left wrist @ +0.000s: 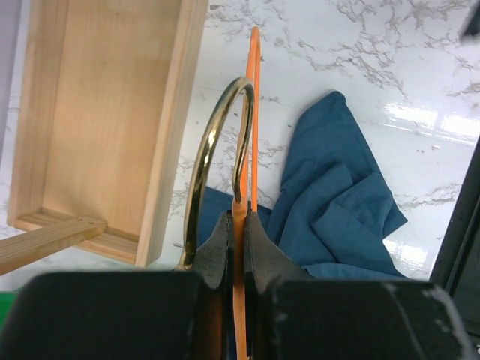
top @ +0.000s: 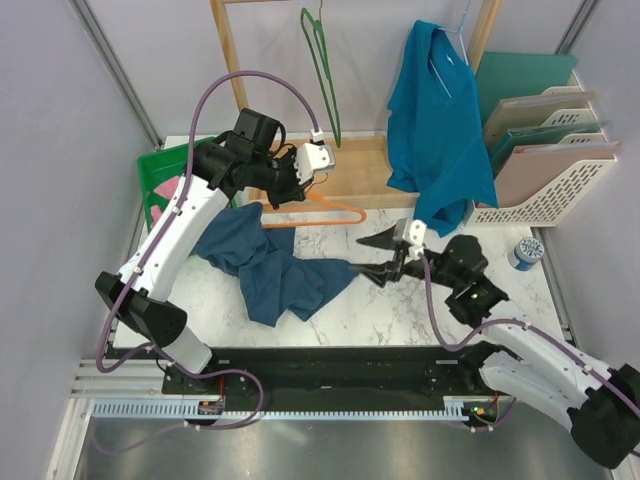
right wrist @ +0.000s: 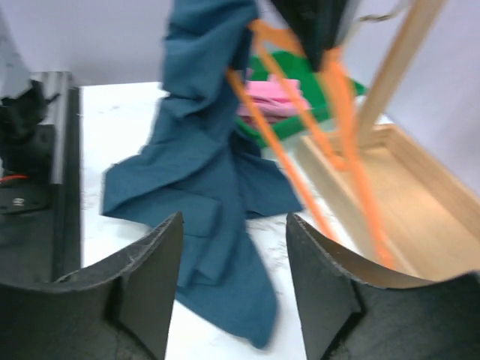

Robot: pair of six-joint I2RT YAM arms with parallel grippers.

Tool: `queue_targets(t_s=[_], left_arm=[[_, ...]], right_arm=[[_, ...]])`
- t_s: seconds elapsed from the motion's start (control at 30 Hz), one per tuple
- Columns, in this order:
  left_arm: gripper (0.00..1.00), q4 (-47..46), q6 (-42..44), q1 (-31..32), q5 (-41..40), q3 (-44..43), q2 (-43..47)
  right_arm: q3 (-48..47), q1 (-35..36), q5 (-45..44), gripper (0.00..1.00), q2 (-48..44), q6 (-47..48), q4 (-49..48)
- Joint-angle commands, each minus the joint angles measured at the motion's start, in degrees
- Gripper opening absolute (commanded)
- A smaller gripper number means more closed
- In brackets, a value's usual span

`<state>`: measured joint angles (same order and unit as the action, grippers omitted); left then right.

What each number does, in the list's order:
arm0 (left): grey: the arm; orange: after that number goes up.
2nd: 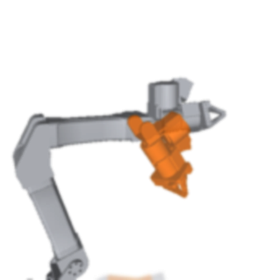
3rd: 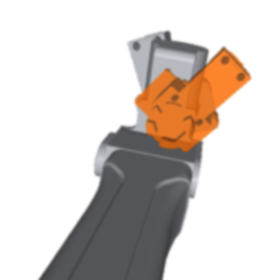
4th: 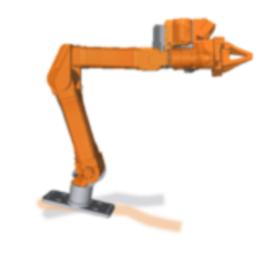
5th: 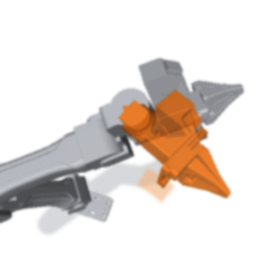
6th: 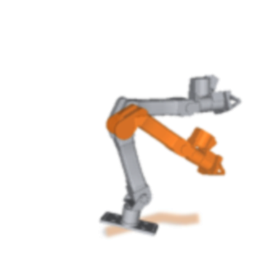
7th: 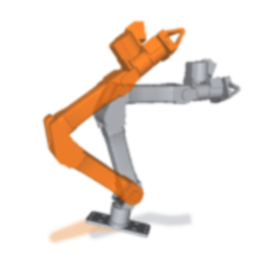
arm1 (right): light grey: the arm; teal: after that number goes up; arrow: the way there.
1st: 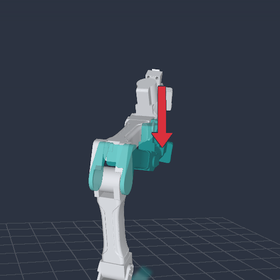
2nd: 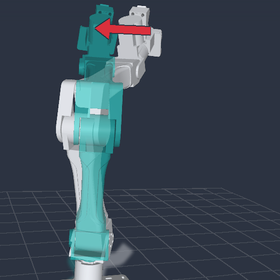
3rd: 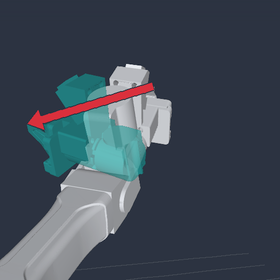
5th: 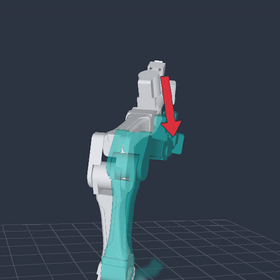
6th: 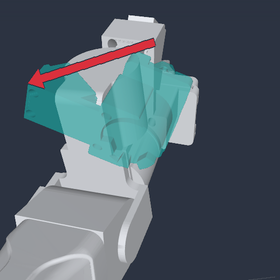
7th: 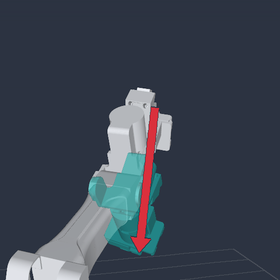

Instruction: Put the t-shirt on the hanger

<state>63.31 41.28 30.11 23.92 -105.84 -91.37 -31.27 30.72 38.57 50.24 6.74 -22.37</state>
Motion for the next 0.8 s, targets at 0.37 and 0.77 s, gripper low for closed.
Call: queue_targets(t_s=[0.37, 0.77], left_arm=[[0.02, -0.11, -4.1, -0.05, -2.21, -4.29, 0.67], [0.02, -0.03, -4.01, -0.14, -1.25, -3.85, 2.51]], right_arm=[[-3.35, 23.06, -20.99, 0.74, 37.82, -17.11, -40.99], [-13.3, 25.09, -26.79, 0.73, 50.66, -21.59, -43.63]])
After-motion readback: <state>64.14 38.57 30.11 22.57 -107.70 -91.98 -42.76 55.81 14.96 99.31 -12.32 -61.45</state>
